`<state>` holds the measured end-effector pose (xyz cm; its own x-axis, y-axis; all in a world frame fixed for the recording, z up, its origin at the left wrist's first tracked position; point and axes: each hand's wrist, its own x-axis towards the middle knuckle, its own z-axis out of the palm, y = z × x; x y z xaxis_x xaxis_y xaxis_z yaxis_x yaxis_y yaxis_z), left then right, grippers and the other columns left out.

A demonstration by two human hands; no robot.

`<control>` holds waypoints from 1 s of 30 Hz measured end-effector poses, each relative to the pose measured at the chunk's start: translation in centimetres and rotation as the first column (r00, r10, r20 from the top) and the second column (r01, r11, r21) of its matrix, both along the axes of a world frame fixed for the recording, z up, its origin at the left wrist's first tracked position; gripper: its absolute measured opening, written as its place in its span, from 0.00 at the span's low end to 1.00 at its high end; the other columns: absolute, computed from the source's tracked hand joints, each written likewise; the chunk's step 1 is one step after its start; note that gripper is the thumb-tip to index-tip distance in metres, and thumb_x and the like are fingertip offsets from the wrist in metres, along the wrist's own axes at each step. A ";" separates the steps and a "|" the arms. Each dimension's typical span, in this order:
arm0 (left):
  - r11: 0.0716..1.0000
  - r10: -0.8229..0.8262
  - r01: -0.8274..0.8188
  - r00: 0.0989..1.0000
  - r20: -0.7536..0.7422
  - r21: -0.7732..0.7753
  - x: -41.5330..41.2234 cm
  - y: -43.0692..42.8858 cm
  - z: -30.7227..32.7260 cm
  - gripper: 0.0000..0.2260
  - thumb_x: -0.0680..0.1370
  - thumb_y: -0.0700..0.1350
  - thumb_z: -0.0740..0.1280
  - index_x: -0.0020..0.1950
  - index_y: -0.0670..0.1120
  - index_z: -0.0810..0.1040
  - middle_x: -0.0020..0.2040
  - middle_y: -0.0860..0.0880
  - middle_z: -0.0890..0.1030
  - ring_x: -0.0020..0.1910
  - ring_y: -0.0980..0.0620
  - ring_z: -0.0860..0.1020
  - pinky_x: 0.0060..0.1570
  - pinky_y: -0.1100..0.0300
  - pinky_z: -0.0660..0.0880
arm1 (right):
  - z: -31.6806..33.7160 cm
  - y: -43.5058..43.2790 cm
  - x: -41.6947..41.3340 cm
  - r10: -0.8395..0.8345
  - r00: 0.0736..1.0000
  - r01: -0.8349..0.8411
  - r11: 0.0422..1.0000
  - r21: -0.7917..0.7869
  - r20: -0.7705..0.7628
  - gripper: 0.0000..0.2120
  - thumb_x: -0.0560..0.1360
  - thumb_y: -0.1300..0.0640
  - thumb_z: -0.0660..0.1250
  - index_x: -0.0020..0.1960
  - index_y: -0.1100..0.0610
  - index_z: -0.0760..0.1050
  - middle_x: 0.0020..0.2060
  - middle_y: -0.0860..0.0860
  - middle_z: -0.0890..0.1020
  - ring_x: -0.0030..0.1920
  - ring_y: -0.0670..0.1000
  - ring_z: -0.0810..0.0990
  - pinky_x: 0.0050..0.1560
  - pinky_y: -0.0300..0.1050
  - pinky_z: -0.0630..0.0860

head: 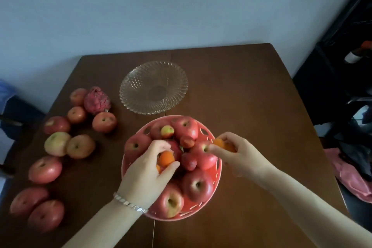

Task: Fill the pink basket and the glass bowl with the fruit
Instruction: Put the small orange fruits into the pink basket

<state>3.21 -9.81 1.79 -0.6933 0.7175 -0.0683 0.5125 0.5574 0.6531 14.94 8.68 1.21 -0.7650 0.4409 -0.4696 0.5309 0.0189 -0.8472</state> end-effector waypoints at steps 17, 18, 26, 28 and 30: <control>0.988 -0.064 0.089 0.980 -0.187 0.130 0.9 -3.9 -6.8 0.17 0.67 0.52 0.74 0.50 0.45 0.77 0.44 0.48 0.79 0.41 0.52 0.80 0.37 0.66 0.77 | -3.4 -8.4 0.0 0.250 0.968 -0.159 0.514 0.843 0.030 0.21 0.64 0.45 0.76 0.55 0.48 0.80 0.48 0.50 0.78 0.40 0.54 0.80 0.30 0.44 0.76; 0.986 0.040 -0.021 0.992 -0.118 0.165 0.9 -4.1 -6.6 0.13 0.69 0.51 0.73 0.48 0.45 0.76 0.43 0.50 0.78 0.42 0.53 0.78 0.40 0.69 0.74 | -3.5 -8.7 -0.5 0.278 0.959 -0.185 0.441 0.878 0.062 0.21 0.60 0.45 0.78 0.51 0.49 0.81 0.44 0.52 0.79 0.36 0.54 0.81 0.23 0.42 0.74; 0.963 0.256 -0.269 0.940 0.227 0.029 1.6 -3.0 -5.3 0.08 0.75 0.37 0.63 0.52 0.46 0.74 0.55 0.50 0.65 0.57 0.54 0.67 0.56 0.66 0.63 | -4.8 -8.5 -1.5 0.234 0.971 -0.146 0.441 0.885 0.044 0.19 0.64 0.50 0.77 0.53 0.50 0.78 0.46 0.54 0.78 0.36 0.56 0.80 0.21 0.42 0.72; 0.987 0.156 -0.158 0.986 0.062 0.029 2.1 -3.4 -5.6 0.15 0.75 0.35 0.63 0.62 0.45 0.73 0.59 0.49 0.64 0.61 0.53 0.67 0.59 0.68 0.64 | -4.9 -8.3 -1.3 0.224 0.974 -0.129 0.465 0.876 0.025 0.17 0.65 0.51 0.76 0.52 0.50 0.78 0.47 0.55 0.78 0.36 0.56 0.80 0.23 0.45 0.75; 0.999 0.029 -0.026 0.992 -0.122 0.022 2.2 -4.0 -6.3 0.19 0.74 0.35 0.66 0.64 0.43 0.73 0.61 0.46 0.70 0.61 0.50 0.72 0.58 0.64 0.71 | -5.0 -8.0 -1.2 0.237 0.971 -0.130 0.477 0.869 0.015 0.15 0.67 0.51 0.75 0.52 0.50 0.79 0.48 0.55 0.79 0.36 0.57 0.81 0.24 0.46 0.78</control>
